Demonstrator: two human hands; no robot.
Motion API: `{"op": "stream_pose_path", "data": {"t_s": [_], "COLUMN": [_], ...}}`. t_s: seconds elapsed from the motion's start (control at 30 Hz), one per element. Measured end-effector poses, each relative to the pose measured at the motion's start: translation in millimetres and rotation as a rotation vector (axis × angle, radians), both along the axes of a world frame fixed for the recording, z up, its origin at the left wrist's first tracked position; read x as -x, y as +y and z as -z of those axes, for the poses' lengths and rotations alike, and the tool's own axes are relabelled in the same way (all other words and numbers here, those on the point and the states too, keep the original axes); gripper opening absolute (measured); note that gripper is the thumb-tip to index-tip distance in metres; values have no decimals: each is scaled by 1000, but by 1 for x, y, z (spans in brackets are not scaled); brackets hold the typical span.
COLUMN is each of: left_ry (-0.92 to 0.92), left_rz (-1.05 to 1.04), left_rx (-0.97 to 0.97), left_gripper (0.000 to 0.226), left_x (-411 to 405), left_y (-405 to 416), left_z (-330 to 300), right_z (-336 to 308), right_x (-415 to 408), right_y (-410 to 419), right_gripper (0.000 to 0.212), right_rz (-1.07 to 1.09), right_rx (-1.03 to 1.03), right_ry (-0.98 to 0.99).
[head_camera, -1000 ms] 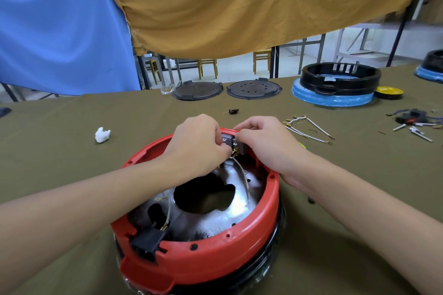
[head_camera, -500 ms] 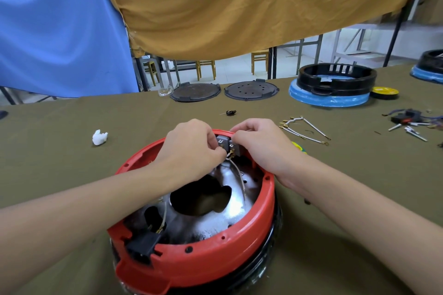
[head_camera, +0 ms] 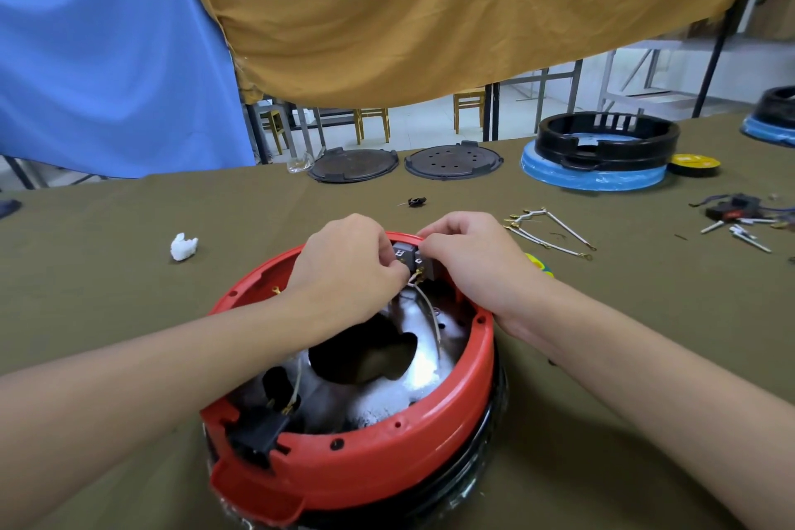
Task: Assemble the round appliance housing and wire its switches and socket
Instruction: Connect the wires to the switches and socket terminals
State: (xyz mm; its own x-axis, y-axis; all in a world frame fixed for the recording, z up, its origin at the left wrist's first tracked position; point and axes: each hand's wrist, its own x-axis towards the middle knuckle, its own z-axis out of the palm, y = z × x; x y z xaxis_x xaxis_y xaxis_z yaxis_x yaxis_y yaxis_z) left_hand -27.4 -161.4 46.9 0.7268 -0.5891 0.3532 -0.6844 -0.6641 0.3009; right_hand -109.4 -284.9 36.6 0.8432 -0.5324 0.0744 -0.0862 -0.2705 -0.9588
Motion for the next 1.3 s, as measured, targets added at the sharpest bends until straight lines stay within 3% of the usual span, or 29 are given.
{"op": "stream_pose_path", "data": {"t_s": [0.43,0.67,0.83,1.3], "left_ry": [-5,-58,29,47], "left_rz": [-14,16,44,9], "left_rx": [20,-17,-39,-32], "left_gripper": [14,12,15,14], "left_x": [3,5,2,-1], "left_y": [0,-3,-3,-4], "left_z": [0,0,-7,-9], "right_z": [-1,4,3,2], "right_x": [1,-4,-4,-2], "right_y": [2,6,6,5], "right_gripper": [20,21,21,19], "right_rz": [-47,40,49,17], "right_rx": [-84,-71,-42,-54], "right_ry": [-22,-4,37,38]}}
